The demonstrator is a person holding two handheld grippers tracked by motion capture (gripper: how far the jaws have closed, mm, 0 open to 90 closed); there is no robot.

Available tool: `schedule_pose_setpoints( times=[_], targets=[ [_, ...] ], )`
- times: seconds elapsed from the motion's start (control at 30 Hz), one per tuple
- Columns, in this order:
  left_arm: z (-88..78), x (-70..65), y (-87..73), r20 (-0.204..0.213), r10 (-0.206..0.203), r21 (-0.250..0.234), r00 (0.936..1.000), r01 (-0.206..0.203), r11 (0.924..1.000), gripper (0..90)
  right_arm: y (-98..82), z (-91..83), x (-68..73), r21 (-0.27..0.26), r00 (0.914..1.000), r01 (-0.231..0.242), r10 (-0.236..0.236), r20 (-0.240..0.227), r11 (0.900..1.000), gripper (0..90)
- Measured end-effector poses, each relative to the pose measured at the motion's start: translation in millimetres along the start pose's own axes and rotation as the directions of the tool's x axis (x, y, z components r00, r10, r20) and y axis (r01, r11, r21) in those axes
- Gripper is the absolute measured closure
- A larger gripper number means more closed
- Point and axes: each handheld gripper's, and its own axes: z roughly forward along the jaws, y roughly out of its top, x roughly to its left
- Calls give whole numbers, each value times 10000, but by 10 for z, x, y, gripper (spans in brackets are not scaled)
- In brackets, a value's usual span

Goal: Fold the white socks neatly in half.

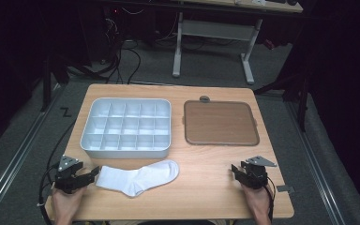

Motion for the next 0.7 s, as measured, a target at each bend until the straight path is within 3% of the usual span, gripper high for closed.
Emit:
schedule_pose_setpoints(
  times=[0.07,0.13,0.33,0.4,0.47,0.5,0.53,0.67,0.7],
  targets=[
    [-65,-62,36,203,-154,-22,9997,155,9999,317,16,-35,53,-274,10000,68,-69,-54,9996,577],
    [-147,-162,57,453,-108,21,9989,107,9999,321,58,-73,163,-376,9989,255,-269,-393,9990,589],
    [-179,-270,7,486,-49,414,9988,29,9991,322,138,-88,379,-360,9910,539,-579,-1207,9979,592],
    [-157,-296,-53,395,-142,639,9991,117,9979,325,195,-65,523,-302,9823,733,-774,-1707,9969,592],
    [-144,-296,-75,309,-115,711,9995,92,9974,324,216,-55,575,-299,9788,805,-847,-1868,9963,591],
    [-110,-300,-124,68,-16,701,10000,11,9975,318,259,-29,673,-323,9703,921,-970,-2215,9952,592],
    [-110,-300,-124,68,-16,701,10000,11,9975,317,259,-29,673,-323,9703,921,-970,-2215,9952,592],
    [-79,-317,-197,-1,-136,847,9999,135,9963,317,353,80,929,-168,9479,1367,-1357,-2882,9905,592],
    [-80,-322,-209,31,-156,861,9999,152,9962,317,353,80,929,-168,9479,1367,-1357,-2882,9905,592]
  ],
)
